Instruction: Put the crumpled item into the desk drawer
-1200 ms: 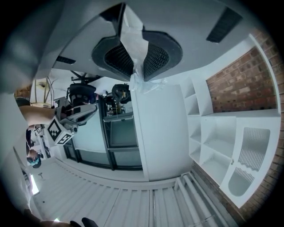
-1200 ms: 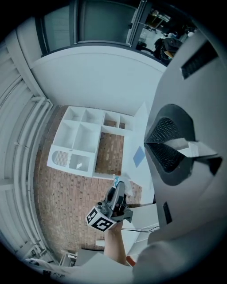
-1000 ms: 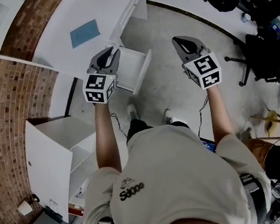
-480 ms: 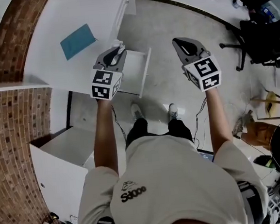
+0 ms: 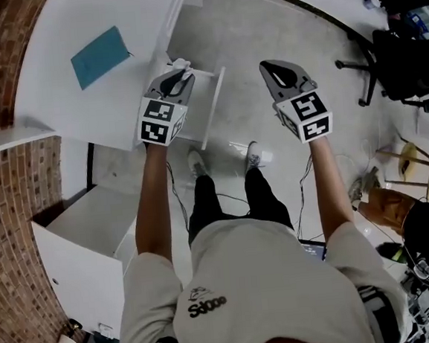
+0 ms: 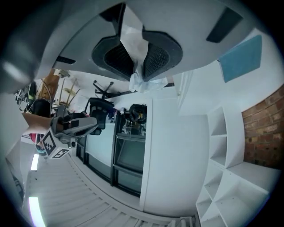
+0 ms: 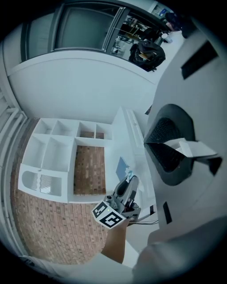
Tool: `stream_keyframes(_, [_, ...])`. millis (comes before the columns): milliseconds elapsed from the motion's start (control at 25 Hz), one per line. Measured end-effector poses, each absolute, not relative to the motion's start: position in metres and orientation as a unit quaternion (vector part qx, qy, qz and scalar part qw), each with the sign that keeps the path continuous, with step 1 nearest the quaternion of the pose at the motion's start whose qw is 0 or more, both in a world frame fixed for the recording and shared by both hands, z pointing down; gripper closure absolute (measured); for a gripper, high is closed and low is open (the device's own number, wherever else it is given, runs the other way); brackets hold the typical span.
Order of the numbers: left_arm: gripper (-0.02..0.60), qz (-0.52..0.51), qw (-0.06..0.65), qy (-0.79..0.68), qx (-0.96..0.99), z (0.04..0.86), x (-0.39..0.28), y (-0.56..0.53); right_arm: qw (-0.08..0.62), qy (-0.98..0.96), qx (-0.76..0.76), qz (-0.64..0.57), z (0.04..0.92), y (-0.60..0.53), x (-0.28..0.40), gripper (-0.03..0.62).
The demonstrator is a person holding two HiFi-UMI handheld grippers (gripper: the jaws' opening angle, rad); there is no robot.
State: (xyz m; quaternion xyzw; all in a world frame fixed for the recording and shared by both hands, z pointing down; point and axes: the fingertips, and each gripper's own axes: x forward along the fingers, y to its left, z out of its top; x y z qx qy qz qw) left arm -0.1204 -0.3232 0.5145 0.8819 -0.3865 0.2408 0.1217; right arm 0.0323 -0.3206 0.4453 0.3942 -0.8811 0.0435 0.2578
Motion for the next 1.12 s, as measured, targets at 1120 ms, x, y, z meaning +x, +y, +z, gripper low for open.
stream_keyframes(1120, [0.500,0.407,0.244,-0.273,0.837,0.908,-0.103,-0.388,0.326,-0.845,0.382,0.185,0.746,-0.392,0.057,0.588])
